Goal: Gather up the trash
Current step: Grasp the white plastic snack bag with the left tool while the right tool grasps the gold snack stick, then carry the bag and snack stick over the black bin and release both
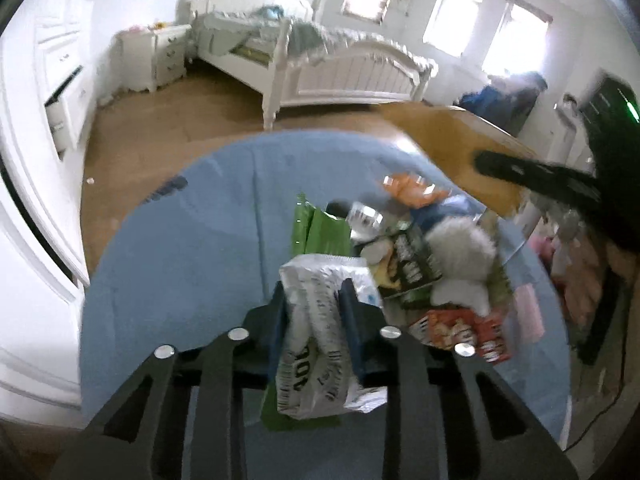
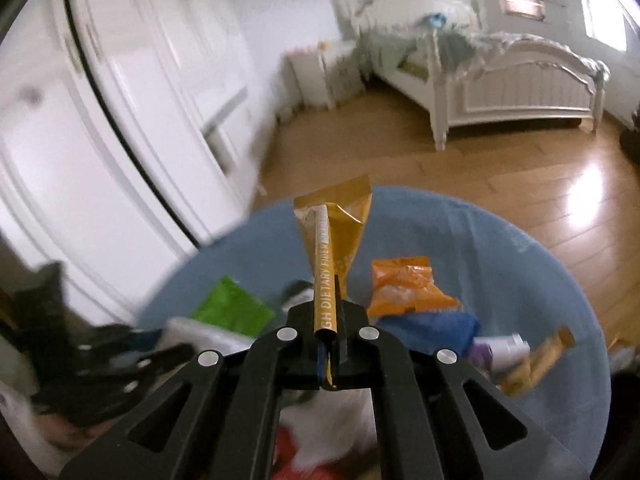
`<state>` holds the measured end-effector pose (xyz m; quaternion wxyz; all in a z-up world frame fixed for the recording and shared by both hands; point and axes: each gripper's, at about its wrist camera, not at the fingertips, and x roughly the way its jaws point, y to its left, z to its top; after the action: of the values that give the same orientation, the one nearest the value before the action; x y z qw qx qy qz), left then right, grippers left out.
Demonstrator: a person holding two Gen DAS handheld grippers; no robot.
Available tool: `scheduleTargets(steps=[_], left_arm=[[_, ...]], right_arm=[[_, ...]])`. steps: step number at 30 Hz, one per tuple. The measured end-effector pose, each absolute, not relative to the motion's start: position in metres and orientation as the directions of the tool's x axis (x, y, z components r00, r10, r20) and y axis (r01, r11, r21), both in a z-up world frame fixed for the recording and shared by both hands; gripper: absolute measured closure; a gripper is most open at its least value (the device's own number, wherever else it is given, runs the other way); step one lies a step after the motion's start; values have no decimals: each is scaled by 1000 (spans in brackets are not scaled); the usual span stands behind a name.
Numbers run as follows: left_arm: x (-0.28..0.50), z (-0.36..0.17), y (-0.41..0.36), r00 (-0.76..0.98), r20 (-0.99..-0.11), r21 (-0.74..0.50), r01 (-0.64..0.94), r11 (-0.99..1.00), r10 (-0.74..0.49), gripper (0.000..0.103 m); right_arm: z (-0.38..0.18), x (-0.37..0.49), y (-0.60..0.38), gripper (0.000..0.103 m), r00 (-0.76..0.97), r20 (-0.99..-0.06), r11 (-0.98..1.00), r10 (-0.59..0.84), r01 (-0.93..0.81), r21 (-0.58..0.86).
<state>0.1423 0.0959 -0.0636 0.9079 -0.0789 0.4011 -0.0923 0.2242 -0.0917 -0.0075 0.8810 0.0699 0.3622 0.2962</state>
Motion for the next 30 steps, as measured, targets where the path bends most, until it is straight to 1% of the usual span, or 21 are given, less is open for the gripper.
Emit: scheduleTargets(steps=[1, 4, 6, 9, 10, 11, 13, 14, 15, 16, 17, 18, 20, 24, 27, 28, 29, 30], left_arm=[[135, -59, 98, 674, -701, -221, 104, 970, -232, 79], [126, -41, 93, 702, -669, -223, 123, 967, -244, 79], [123, -44, 88, 681, -690, -217, 131, 967, -247, 79], [131, -75, 89, 571, -747, -319, 141, 937, -340, 79], [130, -85, 86, 555, -767, -301, 132, 944, -322, 75], [128, -90, 85, 567, -778, -257, 108, 960, -272, 72], [119, -86, 86, 606, -763, -212, 92, 973, -224, 65], [113, -82, 85, 631, -745, -200, 100, 975, -218, 54], [109, -78, 84, 649, -729, -194, 109, 975, -218, 46], [104, -73, 82, 670, -709, -184, 122, 975, -218, 33], [102, -72, 79, 677, -702, -172, 140, 975, -221, 30], [100, -73, 74, 672, -706, -156, 160, 975, -223, 30], [106, -80, 65, 647, -739, -96, 174, 980, -187, 31], [121, -86, 50, 629, -753, -31, 260, 965, -193, 31], [131, -88, 30, 625, -761, 113, 394, 912, -176, 31], [133, -91, 27, 613, -769, 129, 427, 895, -182, 33], [132, -94, 23, 590, -783, 130, 464, 876, -196, 51], [134, -96, 21, 564, -795, 114, 501, 858, -224, 58]], right_arm=[[0, 209, -106, 100, 585, -564, 811, 582, -465, 355], [11, 182, -141, 100, 625, -511, 808, 589, -438, 395], [10, 169, -161, 100, 635, -503, 808, 587, -416, 417], [1, 151, -180, 100, 640, -522, 823, 564, -380, 423], [-4, 144, -185, 100, 636, -531, 825, 560, -367, 429], [-10, 136, -188, 100, 633, -540, 828, 555, -358, 432], [-19, 121, -193, 100, 621, -565, 837, 543, -349, 421], [-25, 115, -194, 100, 616, -574, 840, 539, -347, 416], [-31, 110, -192, 100, 610, -579, 839, 541, -348, 418], [-36, 106, -192, 100, 600, -584, 836, 547, -350, 424], [-41, 103, -190, 100, 596, -587, 835, 548, -348, 426], [-44, 99, -189, 100, 592, -592, 835, 548, -344, 430], [-53, 96, -189, 100, 582, -591, 827, 558, -334, 452], [-63, 85, -189, 100, 576, -590, 819, 566, -311, 482], [-65, 79, -185, 100, 572, -597, 821, 563, -306, 482], [-65, 76, -185, 100, 571, -598, 822, 562, -308, 479], [-64, 75, -183, 100, 570, -600, 823, 562, -311, 475], [-64, 75, -183, 100, 571, -600, 824, 560, -314, 471]])
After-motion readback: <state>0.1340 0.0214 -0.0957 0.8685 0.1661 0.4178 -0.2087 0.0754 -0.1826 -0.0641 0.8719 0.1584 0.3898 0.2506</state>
